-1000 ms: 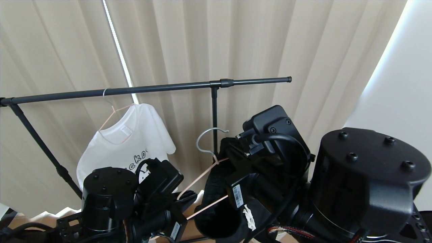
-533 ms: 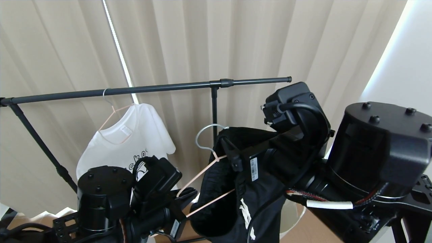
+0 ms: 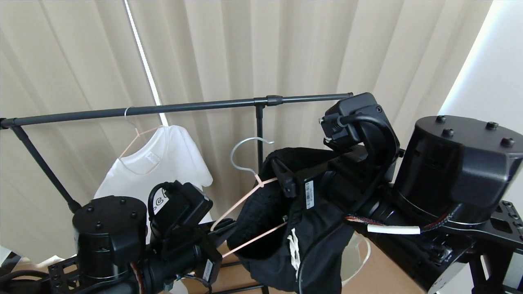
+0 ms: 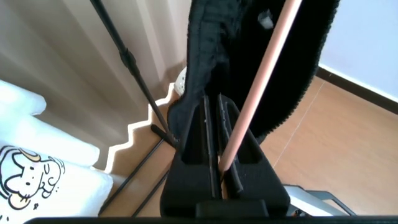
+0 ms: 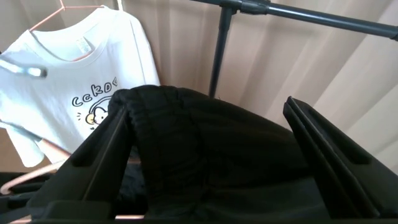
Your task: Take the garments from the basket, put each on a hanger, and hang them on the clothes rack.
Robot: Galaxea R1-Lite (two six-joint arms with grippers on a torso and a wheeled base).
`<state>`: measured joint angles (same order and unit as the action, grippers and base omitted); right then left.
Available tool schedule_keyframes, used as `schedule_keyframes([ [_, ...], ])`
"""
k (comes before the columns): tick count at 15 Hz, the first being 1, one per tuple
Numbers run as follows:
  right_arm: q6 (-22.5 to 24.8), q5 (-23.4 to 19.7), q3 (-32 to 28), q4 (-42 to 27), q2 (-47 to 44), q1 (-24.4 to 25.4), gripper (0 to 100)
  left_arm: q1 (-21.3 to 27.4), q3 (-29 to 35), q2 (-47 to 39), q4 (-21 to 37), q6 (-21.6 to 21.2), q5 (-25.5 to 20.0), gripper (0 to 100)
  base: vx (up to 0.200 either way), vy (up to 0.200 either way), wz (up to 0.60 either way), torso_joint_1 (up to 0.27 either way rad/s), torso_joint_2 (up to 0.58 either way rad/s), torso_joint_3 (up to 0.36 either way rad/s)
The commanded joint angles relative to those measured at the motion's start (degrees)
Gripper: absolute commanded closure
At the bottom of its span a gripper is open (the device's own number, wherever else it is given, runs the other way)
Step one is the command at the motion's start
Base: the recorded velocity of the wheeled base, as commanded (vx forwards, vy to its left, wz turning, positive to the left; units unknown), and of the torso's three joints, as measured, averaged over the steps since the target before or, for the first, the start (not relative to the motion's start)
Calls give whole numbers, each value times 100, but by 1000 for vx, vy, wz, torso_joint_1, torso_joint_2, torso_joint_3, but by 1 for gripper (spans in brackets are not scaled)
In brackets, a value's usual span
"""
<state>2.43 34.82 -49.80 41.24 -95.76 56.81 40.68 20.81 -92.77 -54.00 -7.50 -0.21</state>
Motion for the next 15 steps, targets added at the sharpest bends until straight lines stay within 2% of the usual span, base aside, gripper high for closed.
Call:
schedule_keyframes([
  [1, 4, -1, 14, -2, -13, 41, 0, -78, 72, -48, -49, 3, 3, 100, 0, 0, 0, 0, 0, 0],
  [4, 4, -1, 23, -2, 31, 138, 0, -174, 81, -285, -286, 134, 21, 100, 0, 0, 0, 0, 0, 0],
  [5, 4, 8, 23, -2, 57, 138, 0, -236, 90, -435, -488, 258, 30, 100, 0, 0, 0, 0, 0, 0],
  [9, 83, 8, 58, -2, 119, 181, 0, -447, 134, -830, -1183, 275, 38, 100, 0, 0, 0, 0, 0, 0],
  [15, 83, -80, 163, -46, 189, 146, 0, -649, 134, -813, -1420, 319, -23, 100, 0, 0, 0, 0, 0, 0],
])
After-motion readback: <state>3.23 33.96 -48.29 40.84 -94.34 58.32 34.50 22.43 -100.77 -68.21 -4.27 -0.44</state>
